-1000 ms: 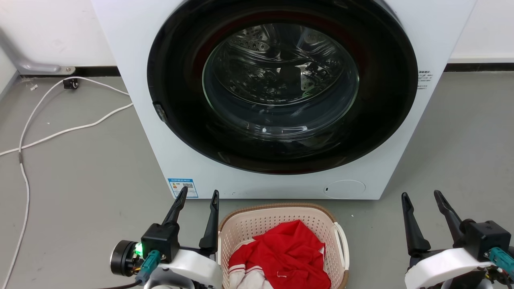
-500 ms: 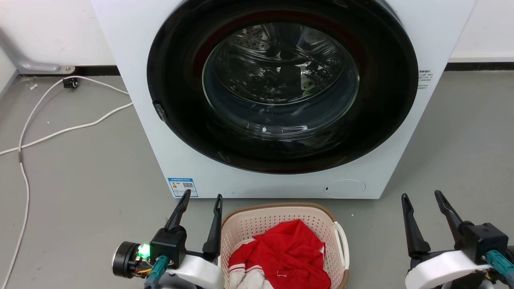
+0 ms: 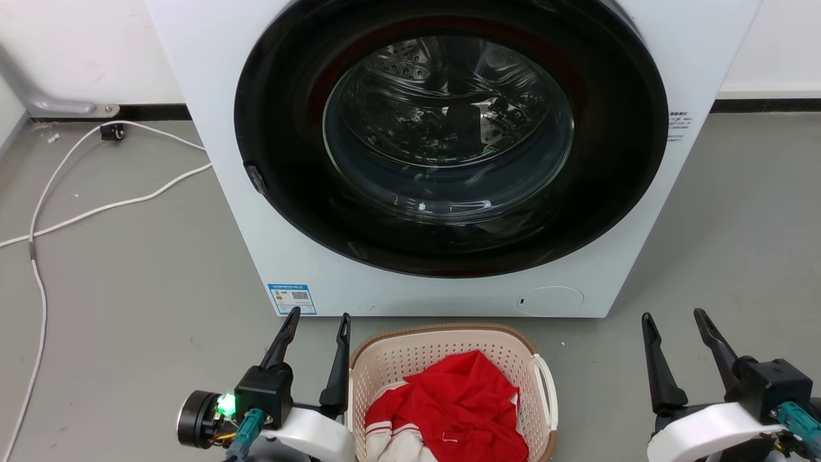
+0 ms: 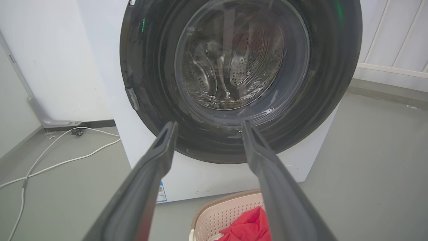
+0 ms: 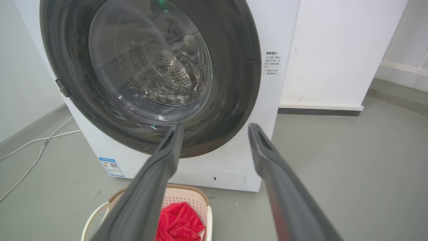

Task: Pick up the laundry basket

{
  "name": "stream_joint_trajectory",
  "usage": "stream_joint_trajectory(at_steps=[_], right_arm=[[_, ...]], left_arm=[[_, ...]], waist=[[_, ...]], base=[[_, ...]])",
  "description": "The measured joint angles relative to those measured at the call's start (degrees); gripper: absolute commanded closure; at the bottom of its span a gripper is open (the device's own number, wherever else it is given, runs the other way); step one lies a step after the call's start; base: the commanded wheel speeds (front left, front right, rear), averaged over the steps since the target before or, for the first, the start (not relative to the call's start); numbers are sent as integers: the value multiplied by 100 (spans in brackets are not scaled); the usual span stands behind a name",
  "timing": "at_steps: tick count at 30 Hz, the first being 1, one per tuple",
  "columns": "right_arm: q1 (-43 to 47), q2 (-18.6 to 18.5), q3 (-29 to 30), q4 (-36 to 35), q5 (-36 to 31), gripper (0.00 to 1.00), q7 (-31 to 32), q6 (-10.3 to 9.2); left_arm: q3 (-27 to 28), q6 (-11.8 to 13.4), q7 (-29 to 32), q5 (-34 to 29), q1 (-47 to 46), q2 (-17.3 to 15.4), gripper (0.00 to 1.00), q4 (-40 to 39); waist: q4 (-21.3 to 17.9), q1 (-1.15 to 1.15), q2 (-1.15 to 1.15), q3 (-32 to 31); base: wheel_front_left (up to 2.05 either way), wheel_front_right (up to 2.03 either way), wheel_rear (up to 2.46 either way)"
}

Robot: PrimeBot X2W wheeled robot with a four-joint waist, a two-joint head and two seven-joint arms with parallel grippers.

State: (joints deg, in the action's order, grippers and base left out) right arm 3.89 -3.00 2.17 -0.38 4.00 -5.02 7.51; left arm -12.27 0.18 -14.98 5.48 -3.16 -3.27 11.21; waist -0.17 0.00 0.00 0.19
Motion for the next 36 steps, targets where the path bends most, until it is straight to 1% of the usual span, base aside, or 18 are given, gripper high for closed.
stream_joint_trajectory(at_steps=[9,13,17,23,29,36], right_arm=[[-5,0,5,46,-7,0,0,0],[-51,1,107,134,32,0,60,0],[-167,1,198,326,76,0,138,0],[-551,3,218,713,96,0,236,0],[-1016,4,97,1210,73,0,357,0],[-1720,3,-165,2061,113,0,512,0]], left_arm=[[43,33,-1,-26,0,10,0,16],[64,26,-2,9,-55,16,0,82],[98,-14,-9,101,-274,20,0,327],[107,-100,-1,254,-852,25,0,1012],[102,-210,188,450,-1551,26,0,1795],[119,-405,439,649,-2324,-8,0,2899]], waist=[[1,0,0,15],[-1,0,0,134],[-13,0,0,323],[-51,0,0,758],[-101,0,0,1340],[-174,1,0,2076]], base=[[0,0,0],[0,0,0],[0,0,0],[0,0,0],[0,0,0],[0,0,0]])
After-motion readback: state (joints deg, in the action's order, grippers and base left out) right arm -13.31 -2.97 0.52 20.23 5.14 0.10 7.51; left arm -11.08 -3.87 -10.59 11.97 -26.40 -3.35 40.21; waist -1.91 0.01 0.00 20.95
